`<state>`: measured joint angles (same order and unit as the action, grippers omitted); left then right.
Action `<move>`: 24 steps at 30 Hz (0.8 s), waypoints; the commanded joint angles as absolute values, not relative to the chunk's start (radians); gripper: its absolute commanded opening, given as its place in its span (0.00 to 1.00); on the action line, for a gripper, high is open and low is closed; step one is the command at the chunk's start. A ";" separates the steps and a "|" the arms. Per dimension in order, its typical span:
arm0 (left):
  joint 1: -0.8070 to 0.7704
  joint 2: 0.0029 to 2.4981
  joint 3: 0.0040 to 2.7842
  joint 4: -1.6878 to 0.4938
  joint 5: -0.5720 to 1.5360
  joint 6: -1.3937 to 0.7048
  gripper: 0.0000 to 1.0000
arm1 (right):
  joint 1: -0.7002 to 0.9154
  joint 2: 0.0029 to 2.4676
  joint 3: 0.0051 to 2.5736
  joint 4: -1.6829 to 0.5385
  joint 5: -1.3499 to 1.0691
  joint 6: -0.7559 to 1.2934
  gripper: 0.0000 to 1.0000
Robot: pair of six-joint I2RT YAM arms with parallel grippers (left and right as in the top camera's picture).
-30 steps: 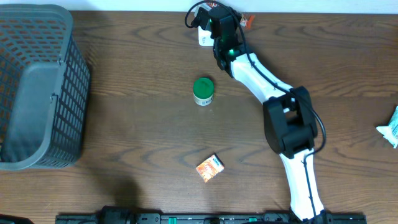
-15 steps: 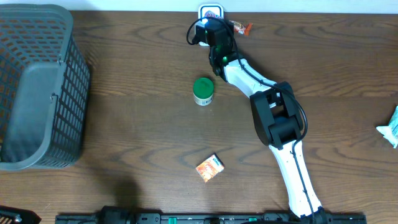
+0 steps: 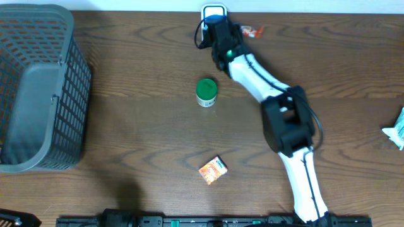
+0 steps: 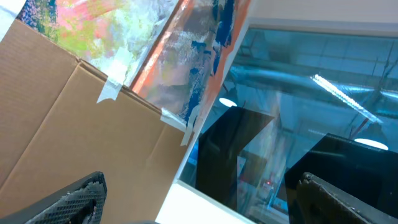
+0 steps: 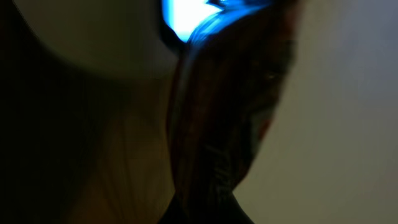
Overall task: Scan the item barcode
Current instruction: 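Carry the wafer bar to the right edge and release it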
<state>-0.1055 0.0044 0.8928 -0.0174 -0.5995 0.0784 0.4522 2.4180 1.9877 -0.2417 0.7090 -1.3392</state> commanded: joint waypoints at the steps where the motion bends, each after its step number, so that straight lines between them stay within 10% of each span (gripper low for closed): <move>1: -0.101 0.004 0.892 -0.001 -0.583 0.080 0.98 | 0.416 2.193 2.012 -0.365 0.751 -1.163 0.01; 16: -0.101 0.004 0.892 -0.066 -0.583 0.080 0.98 | -0.109 2.049 1.987 -1.008 0.695 -0.340 0.01; 24: -0.101 0.004 0.892 -0.096 -0.584 0.080 0.98 | -0.389 2.058 1.800 -0.997 0.527 -0.102 0.01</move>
